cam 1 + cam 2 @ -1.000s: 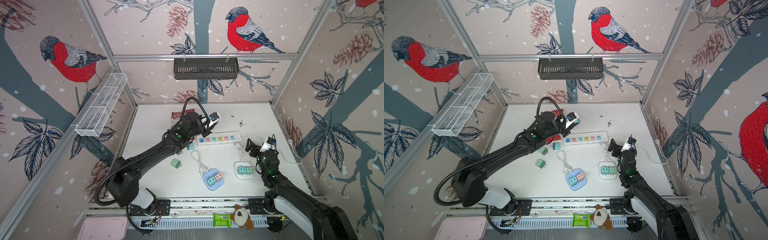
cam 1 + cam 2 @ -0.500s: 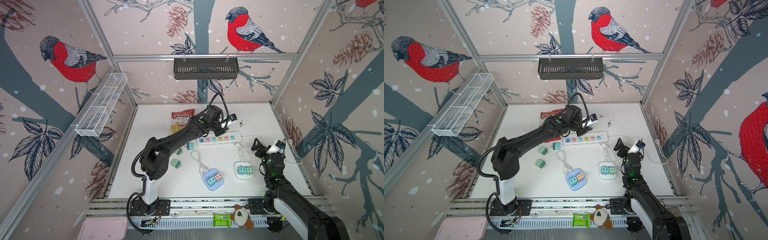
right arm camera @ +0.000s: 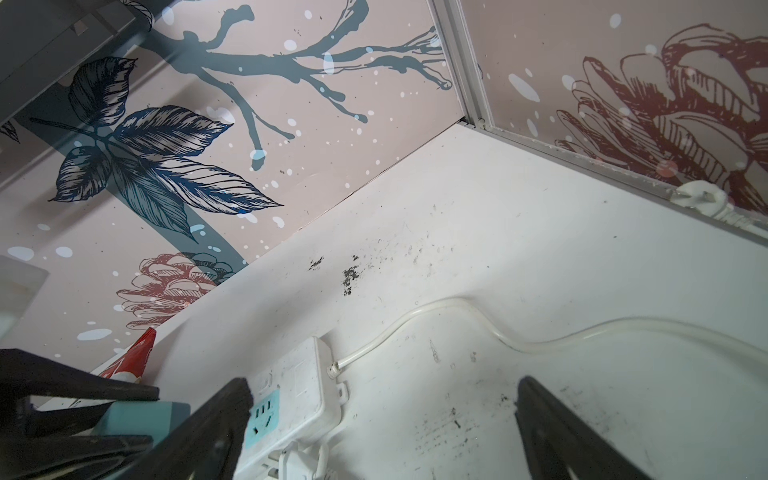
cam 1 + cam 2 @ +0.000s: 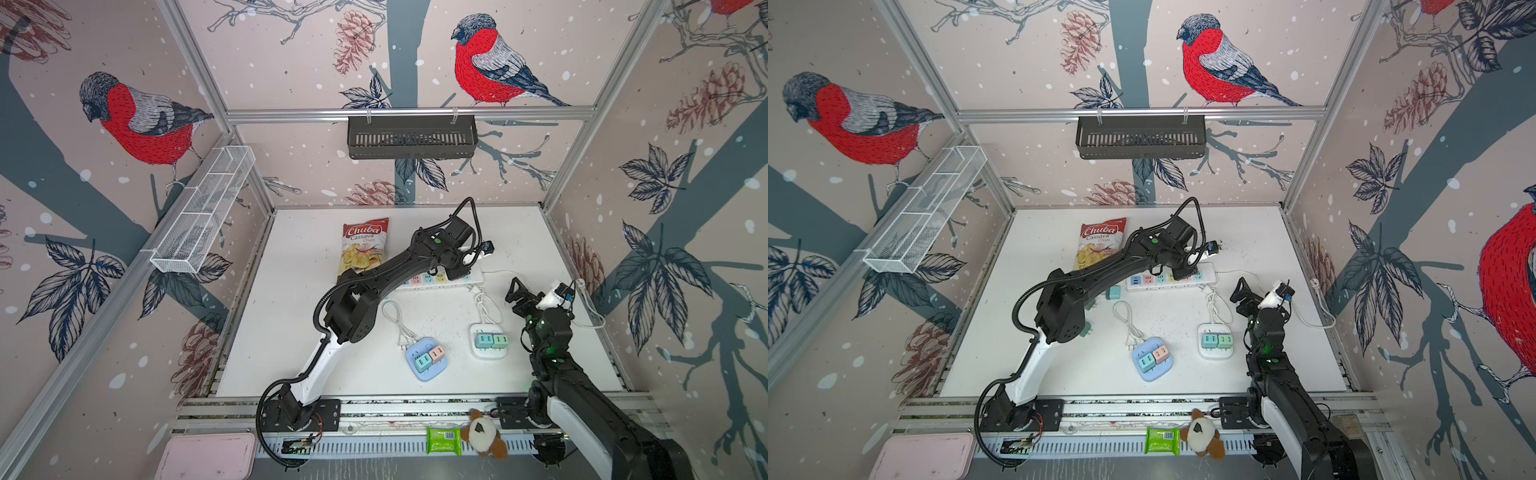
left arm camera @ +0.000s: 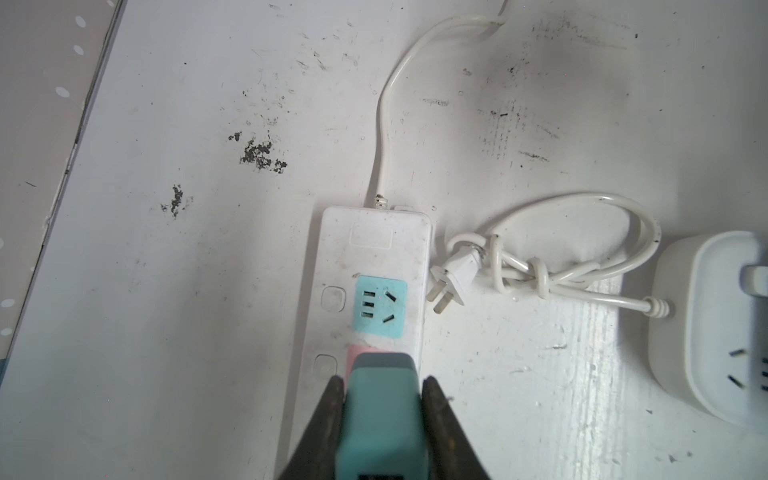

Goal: Insert the plug
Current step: 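Carry the teal charger with the left gripper over the white power strip's end socket, then lower the teal charger with the left gripper into the teal socket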

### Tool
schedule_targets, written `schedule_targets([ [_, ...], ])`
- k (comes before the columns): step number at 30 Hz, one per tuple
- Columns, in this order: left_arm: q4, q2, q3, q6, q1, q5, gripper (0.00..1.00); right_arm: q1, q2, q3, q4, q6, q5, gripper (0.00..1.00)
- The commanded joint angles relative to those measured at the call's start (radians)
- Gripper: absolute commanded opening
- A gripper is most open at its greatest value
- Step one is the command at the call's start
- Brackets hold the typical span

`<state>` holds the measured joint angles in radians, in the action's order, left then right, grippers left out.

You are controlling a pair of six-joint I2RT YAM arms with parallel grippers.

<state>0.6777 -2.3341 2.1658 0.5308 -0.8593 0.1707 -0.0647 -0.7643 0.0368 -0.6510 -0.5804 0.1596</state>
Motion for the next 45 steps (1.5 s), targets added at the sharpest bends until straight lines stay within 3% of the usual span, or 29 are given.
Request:
schedule_targets([
  [1,0.082,-0.026,0.039,0.015,-0.001,-0.011,0.0,0.002,0.002,0.001,-0.012,-0.015,-0.005,1.0],
  [21,0.001,-0.053,0.043,0.023,-0.003,0.003,0.0,0.005,0.0,-0.001,-0.013,-0.016,-0.007,0.99],
  [45,-0.012,-0.163,0.169,0.052,-0.021,-0.017,0.0,0.005,-0.002,0.0,-0.016,-0.016,-0.008,0.99],
])
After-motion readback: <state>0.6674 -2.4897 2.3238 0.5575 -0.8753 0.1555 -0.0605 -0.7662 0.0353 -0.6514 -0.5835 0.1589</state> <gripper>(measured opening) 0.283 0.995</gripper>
